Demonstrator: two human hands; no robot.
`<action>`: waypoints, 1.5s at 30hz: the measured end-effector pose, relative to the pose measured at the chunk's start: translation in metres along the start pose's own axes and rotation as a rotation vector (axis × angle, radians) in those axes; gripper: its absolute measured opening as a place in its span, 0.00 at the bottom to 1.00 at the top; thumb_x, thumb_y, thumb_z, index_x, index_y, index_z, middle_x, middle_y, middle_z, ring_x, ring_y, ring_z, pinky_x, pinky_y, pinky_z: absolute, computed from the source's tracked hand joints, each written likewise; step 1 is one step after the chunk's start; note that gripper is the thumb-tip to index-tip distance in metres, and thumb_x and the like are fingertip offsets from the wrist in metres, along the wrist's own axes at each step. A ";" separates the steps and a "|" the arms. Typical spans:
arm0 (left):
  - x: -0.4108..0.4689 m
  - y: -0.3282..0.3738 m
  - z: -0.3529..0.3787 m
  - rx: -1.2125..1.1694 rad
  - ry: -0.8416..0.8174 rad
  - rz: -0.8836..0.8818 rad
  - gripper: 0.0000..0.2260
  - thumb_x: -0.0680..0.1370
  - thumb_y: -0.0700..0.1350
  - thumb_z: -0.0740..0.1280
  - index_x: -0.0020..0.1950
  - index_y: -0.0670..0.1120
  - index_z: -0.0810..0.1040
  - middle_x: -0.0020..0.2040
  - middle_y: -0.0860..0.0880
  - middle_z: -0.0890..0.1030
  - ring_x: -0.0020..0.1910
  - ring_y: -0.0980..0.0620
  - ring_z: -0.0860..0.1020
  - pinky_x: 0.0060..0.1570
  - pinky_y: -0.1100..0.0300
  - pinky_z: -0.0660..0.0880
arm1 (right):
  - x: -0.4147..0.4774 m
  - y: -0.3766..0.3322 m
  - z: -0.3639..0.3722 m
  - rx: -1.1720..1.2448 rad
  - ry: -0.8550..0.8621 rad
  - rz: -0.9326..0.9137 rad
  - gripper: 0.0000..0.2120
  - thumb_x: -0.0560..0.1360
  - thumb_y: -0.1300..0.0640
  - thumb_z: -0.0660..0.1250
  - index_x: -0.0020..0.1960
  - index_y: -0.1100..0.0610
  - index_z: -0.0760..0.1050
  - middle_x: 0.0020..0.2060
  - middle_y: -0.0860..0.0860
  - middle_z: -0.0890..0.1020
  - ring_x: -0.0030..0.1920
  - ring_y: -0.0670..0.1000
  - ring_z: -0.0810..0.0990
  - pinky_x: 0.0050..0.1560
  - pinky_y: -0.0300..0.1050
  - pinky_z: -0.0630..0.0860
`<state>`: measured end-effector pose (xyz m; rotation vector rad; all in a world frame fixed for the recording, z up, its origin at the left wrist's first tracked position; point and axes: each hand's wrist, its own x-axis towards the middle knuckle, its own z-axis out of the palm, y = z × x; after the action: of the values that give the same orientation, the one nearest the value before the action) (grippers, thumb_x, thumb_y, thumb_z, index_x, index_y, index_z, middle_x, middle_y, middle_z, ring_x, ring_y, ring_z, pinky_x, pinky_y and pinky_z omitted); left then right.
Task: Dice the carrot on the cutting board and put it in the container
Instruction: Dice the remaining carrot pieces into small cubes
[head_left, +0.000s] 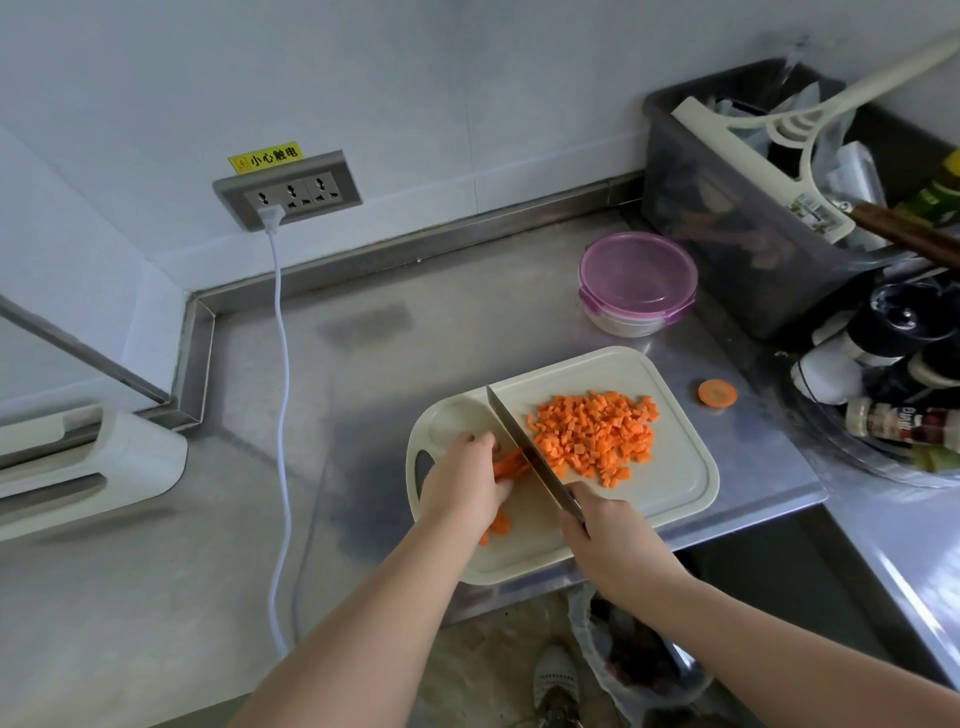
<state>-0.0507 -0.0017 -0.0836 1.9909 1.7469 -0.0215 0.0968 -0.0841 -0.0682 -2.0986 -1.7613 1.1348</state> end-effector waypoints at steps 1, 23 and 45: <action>0.000 -0.002 -0.001 -0.012 -0.007 -0.005 0.15 0.76 0.46 0.68 0.62 0.48 0.73 0.58 0.51 0.75 0.48 0.50 0.80 0.38 0.58 0.78 | 0.000 0.000 0.000 0.000 0.000 0.002 0.10 0.82 0.52 0.54 0.60 0.53 0.69 0.43 0.50 0.79 0.42 0.50 0.79 0.45 0.47 0.79; -0.001 0.006 0.004 0.028 0.020 -0.017 0.08 0.76 0.49 0.66 0.52 0.48 0.73 0.52 0.50 0.74 0.43 0.47 0.80 0.38 0.53 0.79 | 0.002 -0.002 0.004 0.031 0.026 -0.016 0.06 0.82 0.54 0.55 0.56 0.51 0.69 0.44 0.49 0.78 0.42 0.47 0.78 0.46 0.44 0.79; -0.008 0.007 0.006 -0.132 0.077 -0.048 0.09 0.77 0.44 0.63 0.55 0.47 0.77 0.52 0.49 0.75 0.38 0.45 0.81 0.33 0.49 0.80 | 0.000 -0.011 0.001 -0.053 0.076 -0.067 0.07 0.82 0.54 0.53 0.55 0.54 0.68 0.39 0.52 0.77 0.38 0.53 0.77 0.37 0.45 0.73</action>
<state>-0.0434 -0.0117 -0.0840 1.8777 1.7944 0.1524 0.0873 -0.0814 -0.0623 -2.0656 -1.8314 0.9885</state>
